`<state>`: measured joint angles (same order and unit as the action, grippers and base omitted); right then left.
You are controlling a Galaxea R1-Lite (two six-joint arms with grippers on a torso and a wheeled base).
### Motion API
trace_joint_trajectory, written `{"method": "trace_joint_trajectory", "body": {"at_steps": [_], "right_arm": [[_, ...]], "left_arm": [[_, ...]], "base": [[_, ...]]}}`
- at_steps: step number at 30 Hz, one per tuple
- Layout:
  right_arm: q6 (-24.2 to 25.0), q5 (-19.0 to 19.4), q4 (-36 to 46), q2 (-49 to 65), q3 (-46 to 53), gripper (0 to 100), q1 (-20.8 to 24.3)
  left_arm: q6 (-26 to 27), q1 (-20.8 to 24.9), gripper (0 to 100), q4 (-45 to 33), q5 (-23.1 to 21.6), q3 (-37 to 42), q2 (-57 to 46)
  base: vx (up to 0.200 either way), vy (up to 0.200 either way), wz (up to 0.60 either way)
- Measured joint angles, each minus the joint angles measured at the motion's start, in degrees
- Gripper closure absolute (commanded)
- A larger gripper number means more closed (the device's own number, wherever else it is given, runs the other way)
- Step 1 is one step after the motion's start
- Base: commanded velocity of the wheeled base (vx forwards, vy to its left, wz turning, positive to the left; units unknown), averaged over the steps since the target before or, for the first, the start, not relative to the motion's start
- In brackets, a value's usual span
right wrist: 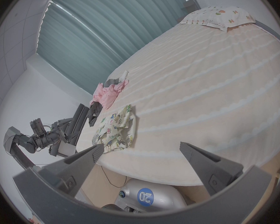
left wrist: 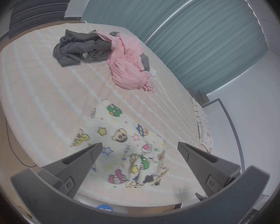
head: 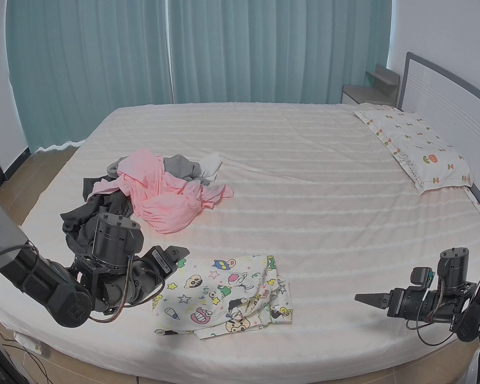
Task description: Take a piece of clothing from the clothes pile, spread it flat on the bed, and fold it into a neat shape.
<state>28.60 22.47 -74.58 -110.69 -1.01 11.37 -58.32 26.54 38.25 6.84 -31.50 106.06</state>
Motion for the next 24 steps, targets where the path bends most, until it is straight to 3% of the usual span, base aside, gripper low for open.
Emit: {"method": "trace_joint_trajectory", "body": {"at_steps": [4,9,15,24], "right_arm": [[1.7,-3.3,-0.8,-0.1,0.0,0,5.8],[7.8,-8.2,-1.5,-1.5,-2.1,0,15.4],[11.0,-11.5,-1.6,-7.0,-7.7,0,24.6],[11.8,-15.2,-1.4,-15.1,-15.2,0,29.8]], "left_arm": [[-0.4,-0.8,0,0.3,-1.5,0.2,0.1],[-1.5,-1.9,0,0.4,-4.8,0.7,0.2],[-3.9,-3.1,0,1.0,-8.0,1.2,0.3],[-5.1,-3.6,0,6.1,-8.7,2.9,1.8]], "base": [[0.0,0.0,0.0],[0.0,0.0,0.0],[0.0,0.0,0.0],[0.0,0.0,0.0]]}}
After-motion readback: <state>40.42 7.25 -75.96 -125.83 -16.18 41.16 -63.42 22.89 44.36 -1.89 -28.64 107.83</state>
